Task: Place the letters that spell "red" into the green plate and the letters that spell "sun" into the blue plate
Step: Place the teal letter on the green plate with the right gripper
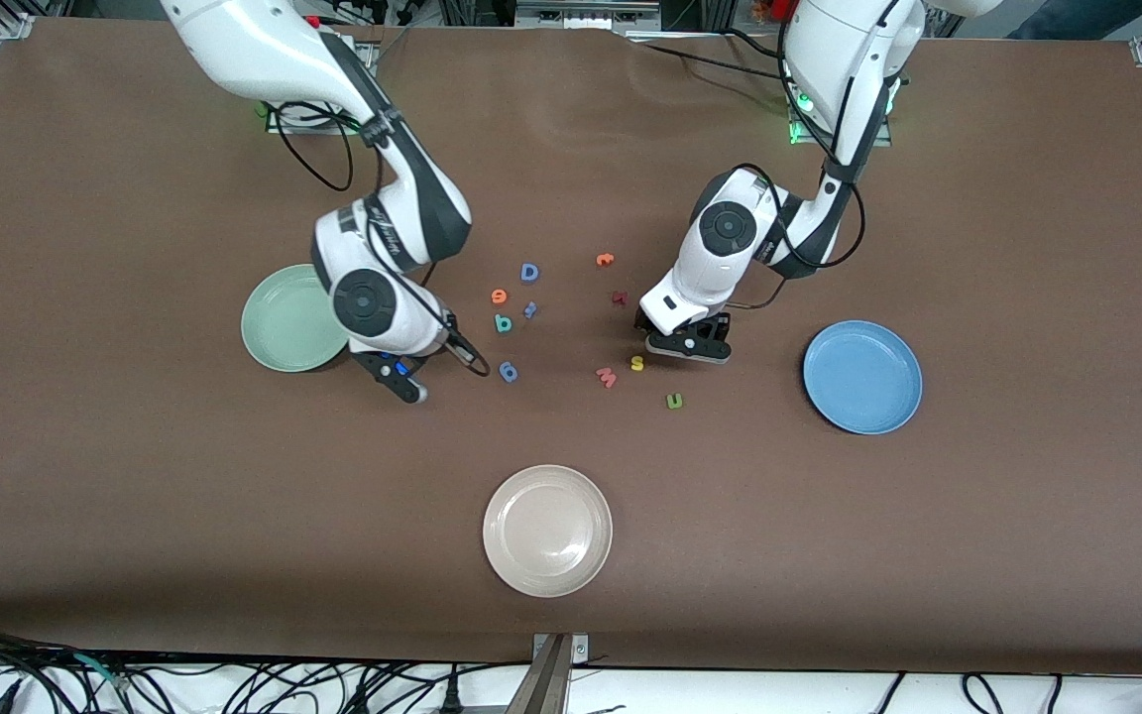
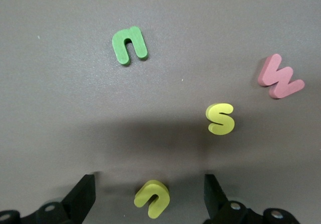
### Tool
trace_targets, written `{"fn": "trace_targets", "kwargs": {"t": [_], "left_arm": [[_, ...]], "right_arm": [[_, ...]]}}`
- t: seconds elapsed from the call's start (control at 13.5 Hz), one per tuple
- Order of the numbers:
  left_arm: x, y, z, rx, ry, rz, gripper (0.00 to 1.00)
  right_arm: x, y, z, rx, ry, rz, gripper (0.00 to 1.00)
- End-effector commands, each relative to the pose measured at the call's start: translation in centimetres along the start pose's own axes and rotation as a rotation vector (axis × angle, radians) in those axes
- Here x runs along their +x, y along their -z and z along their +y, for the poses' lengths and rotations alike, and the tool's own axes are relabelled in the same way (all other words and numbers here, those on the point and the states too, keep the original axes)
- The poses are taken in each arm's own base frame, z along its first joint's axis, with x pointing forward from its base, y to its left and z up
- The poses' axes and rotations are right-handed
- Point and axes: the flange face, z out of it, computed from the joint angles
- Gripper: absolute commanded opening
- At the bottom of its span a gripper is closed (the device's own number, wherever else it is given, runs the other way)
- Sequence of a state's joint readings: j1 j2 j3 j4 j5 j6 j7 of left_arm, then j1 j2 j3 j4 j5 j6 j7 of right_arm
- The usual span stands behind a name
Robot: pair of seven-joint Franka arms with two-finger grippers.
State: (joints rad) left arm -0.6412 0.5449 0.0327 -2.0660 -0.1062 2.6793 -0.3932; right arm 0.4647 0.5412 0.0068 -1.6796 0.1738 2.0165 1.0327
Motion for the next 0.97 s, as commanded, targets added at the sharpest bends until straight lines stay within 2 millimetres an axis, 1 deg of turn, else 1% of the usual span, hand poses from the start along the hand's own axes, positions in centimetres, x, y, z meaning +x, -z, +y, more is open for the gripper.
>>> {"fn": "trace_targets", "kwargs": {"t": [0.0,0.15,0.22,0.3,0.45,0.59,0.67,0.74,0.89], "left_arm": [[0.2,-0.3,0.4,0.02,0.027,0.012,0.96],[-0.3,-0.3,0.5,0.037,0.009,0.013,0.96],[-0.3,-0.4,0.5,0.044,0.014,0.014,0.96],[-0.5,-0.3,0.8,0.05,0.008,0.013,0.96],[-0.6,-0.3,0.9,0.05,0.017,0.014,0.95],[-0.8,-0.4,1.2,0.055,0.012,0.015,0.94],[-0.8,-0.5,1.2,0.055,0.02,0.013,0.9],[-0.8,-0.5,1.2,0.056,0.022,0.014,0.81],[-1.1,-0.7,1.1,0.059,0.031,0.007,0.62]], "right_arm": [[3.6,3.8,4.9,-0.06,0.082,-0.049,0.0],[6.5,5.2,8.6,-0.097,0.163,-0.083,0.0],[7.8,5.7,10.2,-0.11,0.193,-0.097,0.0],[9.2,5.6,11.9,-0.123,0.213,-0.112,0.0],[11.5,3.9,15.8,-0.135,0.277,-0.141,0.0],[12.7,0.8,18.7,-0.145,0.287,-0.162,0.0],[13.0,-0.7,20.0,-0.141,0.296,-0.16,0.0],[13.3,-2.3,21.2,-0.143,0.301,-0.159,0.0],[13.5,-4.3,22.7,-0.141,0.304,-0.152,0.0]]}}
